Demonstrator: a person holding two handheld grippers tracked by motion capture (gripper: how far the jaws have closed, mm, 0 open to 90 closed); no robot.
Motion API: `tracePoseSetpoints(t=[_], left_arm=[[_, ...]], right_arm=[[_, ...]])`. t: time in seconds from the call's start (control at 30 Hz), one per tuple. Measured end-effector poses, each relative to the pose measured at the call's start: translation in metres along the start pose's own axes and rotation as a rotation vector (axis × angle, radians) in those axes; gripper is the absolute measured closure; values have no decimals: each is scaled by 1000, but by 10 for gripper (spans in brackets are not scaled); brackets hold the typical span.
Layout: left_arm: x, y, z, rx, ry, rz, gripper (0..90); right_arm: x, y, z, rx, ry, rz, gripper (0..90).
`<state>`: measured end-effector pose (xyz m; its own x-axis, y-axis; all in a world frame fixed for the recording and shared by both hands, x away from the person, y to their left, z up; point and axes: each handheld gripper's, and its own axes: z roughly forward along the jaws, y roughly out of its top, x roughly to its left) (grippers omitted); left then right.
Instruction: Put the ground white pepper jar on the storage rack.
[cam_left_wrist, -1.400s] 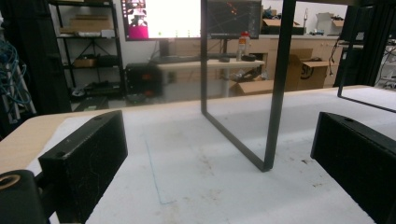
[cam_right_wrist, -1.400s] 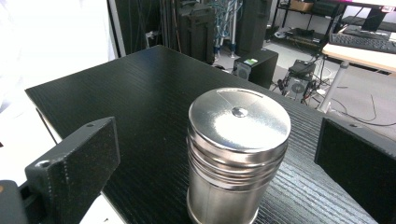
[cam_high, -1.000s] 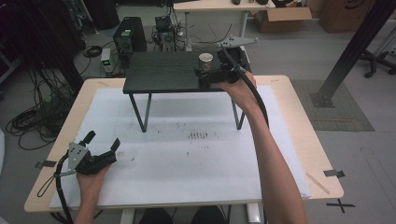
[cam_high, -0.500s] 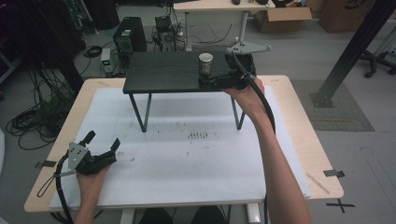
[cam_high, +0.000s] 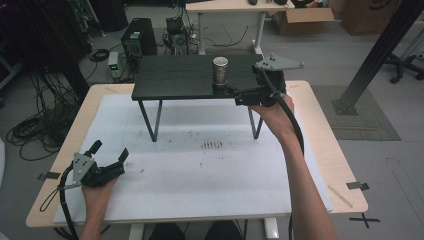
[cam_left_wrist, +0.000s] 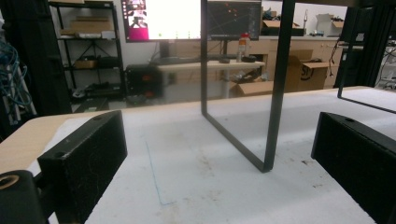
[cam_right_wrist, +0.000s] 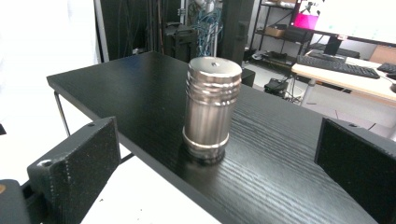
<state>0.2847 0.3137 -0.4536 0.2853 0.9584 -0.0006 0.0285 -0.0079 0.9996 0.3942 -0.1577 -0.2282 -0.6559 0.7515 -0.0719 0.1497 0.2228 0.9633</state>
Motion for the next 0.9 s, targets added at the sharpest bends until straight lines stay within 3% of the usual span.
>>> tracePoseSetpoints(t=[0.5,0.9], left_arm=[[0,0,0,-4,5,-1,3],[0,0,0,-4,7,-3,5]], right_arm=[[-1,-27,-25,-32,-42,31,4],[-2,-63,-45,-58,-97,45,1]])
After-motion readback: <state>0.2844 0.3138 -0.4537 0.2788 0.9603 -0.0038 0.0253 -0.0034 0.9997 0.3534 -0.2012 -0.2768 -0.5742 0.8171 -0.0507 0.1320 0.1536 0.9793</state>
